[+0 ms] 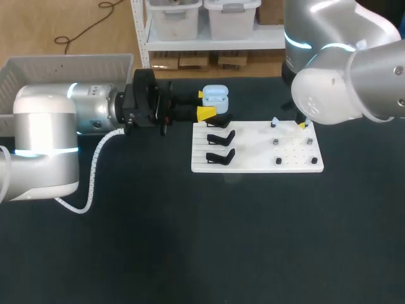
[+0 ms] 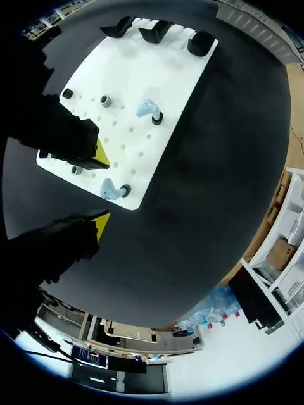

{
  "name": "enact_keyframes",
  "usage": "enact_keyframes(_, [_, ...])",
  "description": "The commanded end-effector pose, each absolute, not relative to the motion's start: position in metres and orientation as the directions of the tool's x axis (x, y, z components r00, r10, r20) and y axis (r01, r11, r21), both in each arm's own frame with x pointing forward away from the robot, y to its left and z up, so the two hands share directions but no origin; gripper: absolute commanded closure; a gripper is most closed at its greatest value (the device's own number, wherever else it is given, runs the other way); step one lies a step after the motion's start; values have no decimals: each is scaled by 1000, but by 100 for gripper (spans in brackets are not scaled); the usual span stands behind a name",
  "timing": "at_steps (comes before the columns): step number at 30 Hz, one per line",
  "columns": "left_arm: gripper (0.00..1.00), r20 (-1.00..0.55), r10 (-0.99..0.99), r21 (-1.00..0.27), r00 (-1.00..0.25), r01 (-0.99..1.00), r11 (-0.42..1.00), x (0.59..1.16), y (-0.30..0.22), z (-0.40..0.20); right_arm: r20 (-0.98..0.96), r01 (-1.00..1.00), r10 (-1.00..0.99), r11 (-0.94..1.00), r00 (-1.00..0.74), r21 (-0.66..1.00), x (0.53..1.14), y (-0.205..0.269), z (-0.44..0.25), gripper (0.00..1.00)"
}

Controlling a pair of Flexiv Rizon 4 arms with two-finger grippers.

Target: Pick up each earbud case from the left stands, insert the matching earbuds, close the lid, and place the case in the box.

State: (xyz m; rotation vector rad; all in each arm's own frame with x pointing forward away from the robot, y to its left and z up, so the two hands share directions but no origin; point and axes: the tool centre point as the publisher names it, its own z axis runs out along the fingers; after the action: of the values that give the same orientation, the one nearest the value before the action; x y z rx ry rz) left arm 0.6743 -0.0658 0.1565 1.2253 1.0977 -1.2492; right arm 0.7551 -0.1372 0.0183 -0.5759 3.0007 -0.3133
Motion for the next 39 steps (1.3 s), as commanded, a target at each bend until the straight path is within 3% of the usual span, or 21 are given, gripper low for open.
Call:
enact_keyframes(1, [100,-997,-69,50,46,997,-55,673,-65,156,-40,-354,-372,909,-928,-221,755,-137,15,60])
enact_keyframes(16, [100,-997,-69,50,46,997,-55,673,-65,156,-48,-354,-374,905,-926,-237,756,-137,13,69])
enact_keyframes(25, [100,-997,-69,50,46,997,-55,673,-65,156,-48,-349,-370,906,-928,-240,756,-137,12,68])
enact_keyframes(30, [100,-997,-69,50,46,997,-55,673,-65,156,-47,-349,-370,905,-928,-242,756,-137,11,74])
enact_keyframes(37, [100,-997,-69,50,46,997,-55,673,-65,156,-47,-344,-367,905,-929,-251,756,-137,10,100])
enact_keyframes(39, [100,-997,-69,50,46,997,-55,673,-65,156,-47,-343,-366,904,-930,-254,755,-137,11,100])
